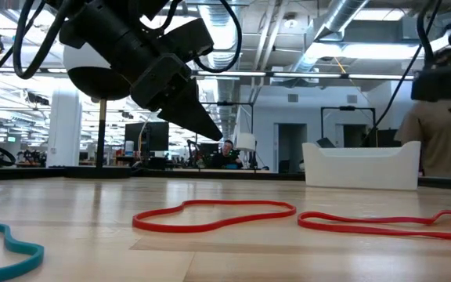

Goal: Pick and place items into bin
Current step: Put the yellow rubber band into the white bin

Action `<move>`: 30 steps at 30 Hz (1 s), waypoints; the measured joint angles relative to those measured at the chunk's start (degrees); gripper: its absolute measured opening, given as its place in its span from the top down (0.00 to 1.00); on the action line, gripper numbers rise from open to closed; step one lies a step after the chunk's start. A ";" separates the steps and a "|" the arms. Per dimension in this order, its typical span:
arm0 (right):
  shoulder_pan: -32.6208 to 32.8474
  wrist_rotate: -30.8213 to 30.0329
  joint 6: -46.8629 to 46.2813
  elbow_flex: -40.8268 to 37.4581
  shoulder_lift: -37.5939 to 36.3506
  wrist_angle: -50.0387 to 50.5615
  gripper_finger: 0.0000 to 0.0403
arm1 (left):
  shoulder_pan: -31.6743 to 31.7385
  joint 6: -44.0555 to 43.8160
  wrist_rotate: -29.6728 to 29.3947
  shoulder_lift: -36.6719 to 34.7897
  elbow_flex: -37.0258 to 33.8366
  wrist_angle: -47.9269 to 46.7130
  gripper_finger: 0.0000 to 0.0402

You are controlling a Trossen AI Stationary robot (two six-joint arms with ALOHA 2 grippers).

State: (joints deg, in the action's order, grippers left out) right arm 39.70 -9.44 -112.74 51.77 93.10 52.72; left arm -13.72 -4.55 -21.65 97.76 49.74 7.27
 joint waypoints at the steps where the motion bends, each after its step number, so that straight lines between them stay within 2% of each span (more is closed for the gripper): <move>1: 0.00 0.26 -0.47 -0.42 0.00 -0.03 0.77 | 0.00 0.07 0.02 0.00 0.00 0.00 0.74; 10: 0.00 0.41 -0.82 -4.81 0.00 -8.62 0.77 | 0.00 0.12 0.20 0.00 0.00 -0.02 0.74; 18: 0.02 -0.56 -0.88 -6.90 -0.25 -8.94 0.77 | 0.00 0.12 0.37 0.00 0.00 -0.04 0.74; 22: 0.13 -5.33 -0.53 -7.10 -0.13 -9.58 0.77 | 0.00 0.84 0.37 0.00 0.00 -0.04 0.74; 30: 0.04 -8.78 2.18 -7.30 0.07 -10.94 0.91 | 0.00 1.27 0.37 0.00 0.00 -0.07 0.74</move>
State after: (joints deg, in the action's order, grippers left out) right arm 39.74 -18.22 -110.56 44.47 93.17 41.78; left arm -13.72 -3.28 -21.28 97.76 49.74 7.20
